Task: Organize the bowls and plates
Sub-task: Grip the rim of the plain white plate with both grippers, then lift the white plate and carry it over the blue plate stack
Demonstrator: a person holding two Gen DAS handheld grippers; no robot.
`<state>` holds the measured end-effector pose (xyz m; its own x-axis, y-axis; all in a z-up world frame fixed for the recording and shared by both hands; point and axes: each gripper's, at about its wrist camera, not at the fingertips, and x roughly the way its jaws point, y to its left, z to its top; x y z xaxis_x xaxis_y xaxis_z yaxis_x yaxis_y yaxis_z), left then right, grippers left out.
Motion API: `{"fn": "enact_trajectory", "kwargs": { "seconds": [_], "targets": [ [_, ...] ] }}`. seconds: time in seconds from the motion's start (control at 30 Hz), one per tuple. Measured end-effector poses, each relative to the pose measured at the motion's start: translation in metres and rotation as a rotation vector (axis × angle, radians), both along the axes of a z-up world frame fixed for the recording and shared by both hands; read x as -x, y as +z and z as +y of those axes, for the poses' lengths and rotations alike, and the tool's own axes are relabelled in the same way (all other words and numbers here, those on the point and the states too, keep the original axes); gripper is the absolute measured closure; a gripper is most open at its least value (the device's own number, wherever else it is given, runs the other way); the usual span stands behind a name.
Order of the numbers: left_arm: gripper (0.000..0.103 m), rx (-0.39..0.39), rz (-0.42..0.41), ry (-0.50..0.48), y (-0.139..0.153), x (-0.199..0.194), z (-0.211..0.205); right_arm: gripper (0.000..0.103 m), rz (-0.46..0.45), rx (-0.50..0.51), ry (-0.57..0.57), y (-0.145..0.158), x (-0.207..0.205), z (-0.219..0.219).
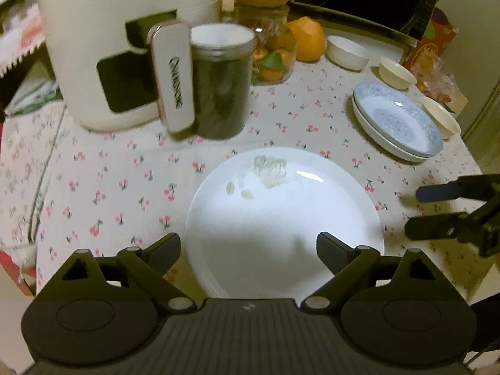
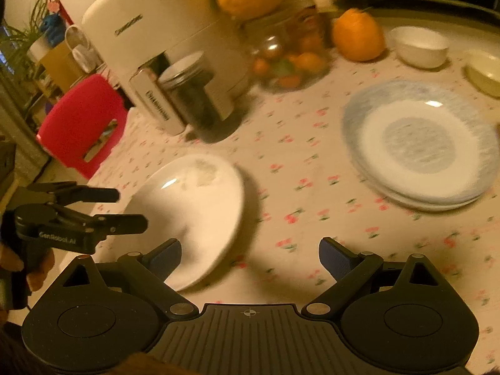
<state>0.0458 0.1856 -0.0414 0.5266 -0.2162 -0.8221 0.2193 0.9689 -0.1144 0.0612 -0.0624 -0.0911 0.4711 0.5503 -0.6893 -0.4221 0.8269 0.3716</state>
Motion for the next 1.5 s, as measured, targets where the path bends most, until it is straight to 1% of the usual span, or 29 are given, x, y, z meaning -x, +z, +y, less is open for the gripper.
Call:
{"fn": "enact_trajectory", "kwargs": {
  "seconds": [0.07,0.13,0.2,0.27,0.33,0.4,0.47,0.53,0.6,0.67,0.77,0.83,0.93,0.97,1.0,1.03,1.1,1.13,1.2,1.3,1.37,1.5],
  "targets": [
    [0.017,0.02,0.015,0.006,-0.002,0.0,0.005,0.007,0.004,-0.003,0.011,-0.002,0.001,0.007],
    [0.024,0.032,0.028,0.012,-0.004,-0.001,0.008,0.007,-0.001,0.001,0.023,-0.003,0.002,0.014],
    [0.026,0.04,0.04,0.029,-0.006,-0.002,0.012,0.007,-0.002,0.006,0.025,-0.005,0.001,0.019],
    [0.03,0.046,0.051,0.048,-0.007,-0.004,0.017,0.007,0.003,0.009,0.025,-0.007,0.0,0.023],
    [0.039,0.06,0.064,0.064,-0.009,-0.007,0.02,0.007,0.006,0.01,0.02,-0.009,-0.001,0.025],
    [0.045,0.081,0.076,0.073,-0.009,-0.009,0.022,0.007,0.007,0.011,0.019,-0.011,-0.002,0.027],
    [0.049,0.081,0.082,0.082,-0.01,-0.009,0.023,0.007,0.006,0.006,0.016,-0.012,-0.003,0.029],
    [0.056,0.071,0.083,0.084,-0.01,-0.008,0.023,0.007,0.004,-0.015,0.02,-0.013,-0.004,0.03],
    [0.06,0.057,0.083,0.087,-0.01,-0.008,0.023,0.008,-0.001,-0.038,0.024,-0.013,-0.004,0.031],
    [0.061,0.053,0.084,0.085,-0.01,-0.008,0.025,0.009,0.006,-0.054,0.031,-0.013,-0.004,0.033],
    [0.067,0.057,0.114,0.088,-0.014,-0.01,0.027,0.012,0.009,-0.059,0.031,-0.015,-0.005,0.036],
    [0.072,0.062,0.133,0.097,-0.018,-0.011,0.029,0.016,0.01,-0.06,0.031,-0.016,-0.005,0.038],
    [0.077,0.071,0.143,0.099,-0.021,-0.012,0.03,0.026,0.008,-0.057,0.032,-0.017,-0.006,0.04],
    [0.077,0.077,0.143,0.099,-0.021,-0.012,0.031,0.036,0.006,-0.053,0.035,-0.018,-0.006,0.04],
    [0.077,0.076,0.142,0.098,-0.021,-0.012,0.03,0.043,0.003,-0.045,0.034,-0.019,-0.006,0.041],
    [0.077,0.07,0.138,0.093,-0.021,-0.011,0.03,0.046,-0.003,-0.034,0.027,-0.019,-0.007,0.041],
    [0.077,0.055,0.13,0.083,-0.021,-0.011,0.028,0.058,-0.009,-0.018,0.014,-0.021,-0.007,0.041],
    [0.077,0.047,0.126,0.079,-0.02,-0.011,0.027,0.061,-0.01,-0.012,0.008,-0.022,-0.008,0.04],
    [0.077,0.041,0.116,0.076,-0.02,-0.011,0.026,0.073,-0.013,-0.006,-0.007,-0.024,-0.01,0.037],
    [0.077,0.055,0.104,0.071,-0.018,-0.012,0.025,0.08,-0.024,0.004,-0.039,-0.024,-0.011,0.031],
    [0.078,0.064,0.092,0.06,-0.016,-0.013,0.021,0.081,-0.03,0.006,-0.056,-0.023,-0.012,0.026],
    [0.078,0.057,0.072,0.037,-0.013,-0.014,0.01,0.081,-0.05,-0.001,-0.079,-0.018,-0.014,0.015]
  ]
}}
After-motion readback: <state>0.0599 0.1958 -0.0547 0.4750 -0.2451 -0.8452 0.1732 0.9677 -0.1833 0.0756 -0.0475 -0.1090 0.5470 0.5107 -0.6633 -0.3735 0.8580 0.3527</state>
